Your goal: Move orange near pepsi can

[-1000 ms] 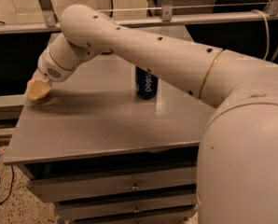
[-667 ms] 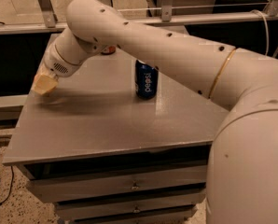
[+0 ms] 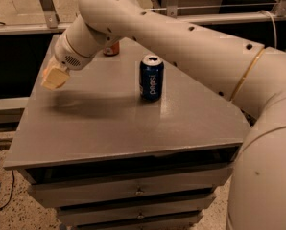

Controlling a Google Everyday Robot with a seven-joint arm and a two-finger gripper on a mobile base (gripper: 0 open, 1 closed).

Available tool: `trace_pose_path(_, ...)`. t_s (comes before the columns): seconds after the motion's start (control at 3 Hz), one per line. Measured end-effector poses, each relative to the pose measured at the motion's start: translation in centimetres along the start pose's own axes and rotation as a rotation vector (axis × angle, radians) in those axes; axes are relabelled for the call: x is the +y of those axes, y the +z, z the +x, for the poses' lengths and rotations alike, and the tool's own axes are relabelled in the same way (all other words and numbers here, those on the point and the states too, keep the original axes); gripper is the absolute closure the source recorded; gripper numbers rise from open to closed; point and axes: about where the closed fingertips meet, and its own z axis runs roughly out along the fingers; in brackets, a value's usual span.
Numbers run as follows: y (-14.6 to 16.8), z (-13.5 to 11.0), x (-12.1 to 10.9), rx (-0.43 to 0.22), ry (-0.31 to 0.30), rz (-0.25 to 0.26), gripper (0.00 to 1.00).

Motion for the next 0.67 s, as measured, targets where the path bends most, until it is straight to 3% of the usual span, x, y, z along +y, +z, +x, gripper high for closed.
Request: trace_pose_path(0.67,-3.3,2.2,1.7,0.076,-0.011,-0.054,1.00)
